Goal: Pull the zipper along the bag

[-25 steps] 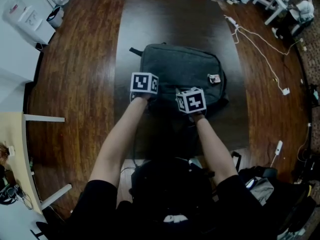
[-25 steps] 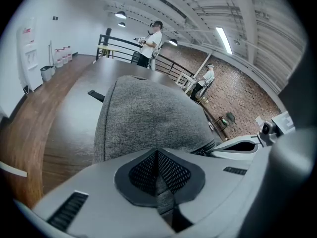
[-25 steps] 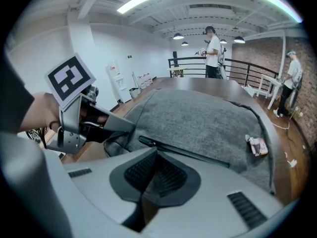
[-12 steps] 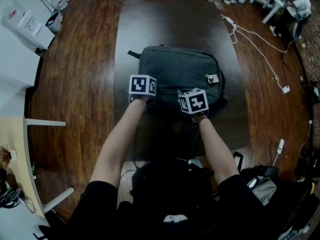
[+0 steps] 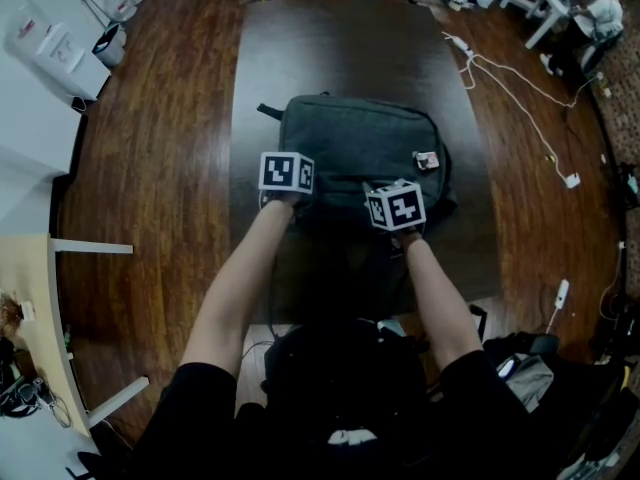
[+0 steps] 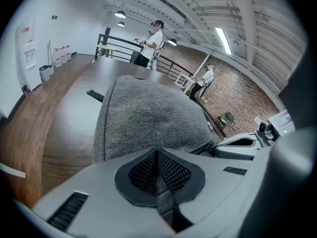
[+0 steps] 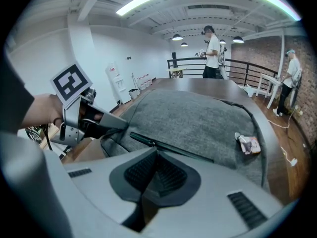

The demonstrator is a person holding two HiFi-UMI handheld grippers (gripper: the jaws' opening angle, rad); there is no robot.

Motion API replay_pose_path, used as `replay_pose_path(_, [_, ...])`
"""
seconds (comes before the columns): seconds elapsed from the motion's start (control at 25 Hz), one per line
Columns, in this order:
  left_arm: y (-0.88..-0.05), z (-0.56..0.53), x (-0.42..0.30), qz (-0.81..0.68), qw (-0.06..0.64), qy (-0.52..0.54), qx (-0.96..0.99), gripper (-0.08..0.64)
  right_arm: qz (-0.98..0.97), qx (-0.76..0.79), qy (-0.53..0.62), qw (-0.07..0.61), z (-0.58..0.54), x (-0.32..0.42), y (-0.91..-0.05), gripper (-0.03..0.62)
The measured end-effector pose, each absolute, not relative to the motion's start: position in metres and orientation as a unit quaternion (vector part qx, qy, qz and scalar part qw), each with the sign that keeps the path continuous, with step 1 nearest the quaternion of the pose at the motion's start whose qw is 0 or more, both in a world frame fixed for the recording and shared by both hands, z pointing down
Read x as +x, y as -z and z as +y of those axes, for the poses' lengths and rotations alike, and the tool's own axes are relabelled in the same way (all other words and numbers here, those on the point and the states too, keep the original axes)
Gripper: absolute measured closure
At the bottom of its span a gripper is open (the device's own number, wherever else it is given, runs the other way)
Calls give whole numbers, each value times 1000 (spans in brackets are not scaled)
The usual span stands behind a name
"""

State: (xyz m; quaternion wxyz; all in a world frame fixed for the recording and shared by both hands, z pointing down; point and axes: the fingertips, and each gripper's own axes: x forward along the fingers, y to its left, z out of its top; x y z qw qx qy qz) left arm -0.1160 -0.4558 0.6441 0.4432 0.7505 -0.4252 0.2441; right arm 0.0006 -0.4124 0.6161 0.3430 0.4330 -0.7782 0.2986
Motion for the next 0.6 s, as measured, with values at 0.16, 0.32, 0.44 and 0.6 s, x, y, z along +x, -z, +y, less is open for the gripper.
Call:
replay_pose_path(0.16, [-644, -457, -116, -423, 443, -242, 753, 554, -777, 436, -298, 343, -413, 6, -616, 572])
replay_pose_path(0.32, [-644, -456, -115, -421, 444, -241, 753, 554, -775, 439, -295, 345, -413, 10, -616, 572])
replay_pose_path(0.44, [-644, -456, -116, -419, 445, -241, 754, 554, -774, 441, -297, 344, -412, 13, -616, 572])
replay_pose_path(0.6, [-644, -454, -115, -418, 446, -241, 754, 554, -773, 443, -297, 343, -411, 19, -616, 572])
